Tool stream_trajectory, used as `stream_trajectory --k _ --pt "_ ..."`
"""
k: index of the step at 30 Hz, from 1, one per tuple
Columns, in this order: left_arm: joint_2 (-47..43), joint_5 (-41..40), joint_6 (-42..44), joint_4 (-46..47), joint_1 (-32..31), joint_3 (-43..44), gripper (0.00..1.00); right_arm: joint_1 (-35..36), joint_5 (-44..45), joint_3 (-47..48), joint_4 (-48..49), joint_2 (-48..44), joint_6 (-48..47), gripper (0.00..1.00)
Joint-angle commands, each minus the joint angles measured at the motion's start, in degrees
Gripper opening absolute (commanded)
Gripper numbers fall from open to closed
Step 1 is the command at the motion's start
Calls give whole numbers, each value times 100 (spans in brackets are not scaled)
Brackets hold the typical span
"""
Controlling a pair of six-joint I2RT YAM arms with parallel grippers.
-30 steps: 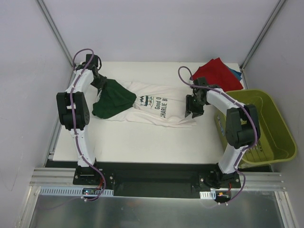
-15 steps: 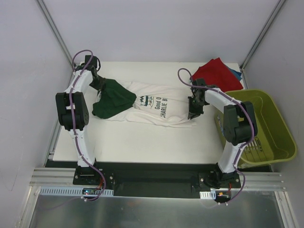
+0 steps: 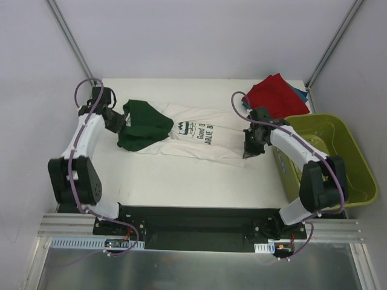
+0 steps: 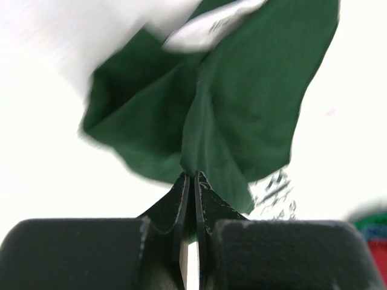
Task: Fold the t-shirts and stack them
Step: Fold the other side of the tshirt into a rectangle
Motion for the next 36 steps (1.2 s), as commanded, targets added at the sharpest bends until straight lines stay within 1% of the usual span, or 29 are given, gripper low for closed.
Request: stream_trajectory --k 1,2,3,4,5,6,7,8,9,10,14,16,18,23,26,28,31,32,36 --pt "-2070 -11 -244 -156 23 -1414 0 315 160 -708 -401 -951 194 1" --pt "-2451 -46 -288 -165 23 -1992 0 359 204 -831 -411 -1092 255 1" --pt "-2820 -55 -349 -183 23 -2276 0 386 222 -980 -419 -1372 273 1" --pt "-3590 -73 -471 -217 23 -2531 0 438 231 -1243 -428 -1505 308 1" --pt "-3963 -125 -507 -244 14 -2969 0 439 240 -1393 -411 -1776 334 2" --pt "-4332 -161 -577 -296 23 -3138 0 448 248 -1508 -419 -1900 343 2" --pt "-4979 -178 -569 -445 23 -3271 0 456 266 -1718 -428 -2015 343 2" --pt "-5273 -196 -543 -594 23 -3446 0 448 318 -1798 -437 -2251 335 2" --pt "-5511 -327 -595 -805 23 -3474 0 448 327 -1869 -463 -2349 334 2" --pt "-5914 -406 -604 -1233 23 -3491 0 456 328 -2009 -472 -2428 317 2" --pt "-6593 -889 -727 -2175 23 -3360 0 465 266 -2317 -498 -2841 282 3" --pt "-6900 -1135 -815 -2449 23 -3307 0 483 231 -2449 -534 -2956 282 4" --pt "-7129 -1154 -833 -2643 23 -3263 0 483 231 -2625 -577 -3132 282 4" --pt "-7271 -1171 -877 -2776 23 -3149 0 509 248 -2661 -770 -3579 282 5" --pt "-7087 -1277 -930 -2688 23 -3018 0 492 336 -2494 -841 -3677 282 6" --pt "-6763 -1233 -895 -2407 23 -2903 0 492 424 -2319 -841 -3616 264 6" --pt "-6218 -1067 -833 -1820 23 -2763 0 483 564 -1977 -833 -3204 247 6" --pt "-6060 -1005 -798 -1670 23 -2719 0 457 800 -1879 -841 -3089 238 6" --pt "-5032 -917 -754 -932 23 -2437 0 220 978 -1317 -815 -2571 177 6"
